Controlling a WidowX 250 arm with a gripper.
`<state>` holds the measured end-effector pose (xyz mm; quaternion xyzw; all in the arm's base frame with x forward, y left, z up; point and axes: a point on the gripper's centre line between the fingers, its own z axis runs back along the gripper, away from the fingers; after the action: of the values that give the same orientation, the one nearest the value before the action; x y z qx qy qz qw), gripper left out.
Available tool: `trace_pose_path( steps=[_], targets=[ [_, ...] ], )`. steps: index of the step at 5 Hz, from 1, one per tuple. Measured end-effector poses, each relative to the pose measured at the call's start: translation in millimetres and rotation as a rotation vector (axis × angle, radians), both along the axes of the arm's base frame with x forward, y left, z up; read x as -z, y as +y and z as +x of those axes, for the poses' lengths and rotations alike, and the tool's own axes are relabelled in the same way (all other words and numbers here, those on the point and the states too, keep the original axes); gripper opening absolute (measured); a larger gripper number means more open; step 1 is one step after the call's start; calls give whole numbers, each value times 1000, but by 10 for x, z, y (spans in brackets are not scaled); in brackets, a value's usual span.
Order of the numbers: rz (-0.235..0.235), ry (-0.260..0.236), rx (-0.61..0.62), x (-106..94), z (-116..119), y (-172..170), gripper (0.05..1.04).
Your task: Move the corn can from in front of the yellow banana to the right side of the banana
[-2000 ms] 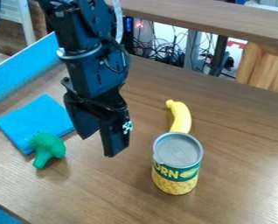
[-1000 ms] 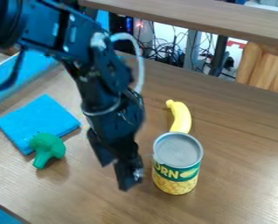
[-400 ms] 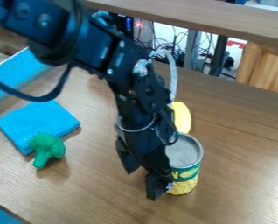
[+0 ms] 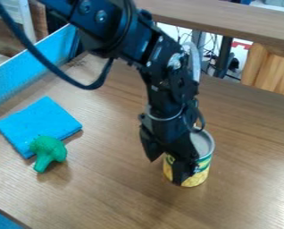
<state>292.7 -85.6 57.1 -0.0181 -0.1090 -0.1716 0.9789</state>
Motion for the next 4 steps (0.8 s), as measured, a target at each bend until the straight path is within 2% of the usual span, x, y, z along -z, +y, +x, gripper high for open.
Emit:
trace_pose_path(
  steps=[1,4],
  targets=[
    [-14,-21,-1,-92,170,-162,1000],
    [-12,5,-65,28,826,-422,1000]
  ],
)
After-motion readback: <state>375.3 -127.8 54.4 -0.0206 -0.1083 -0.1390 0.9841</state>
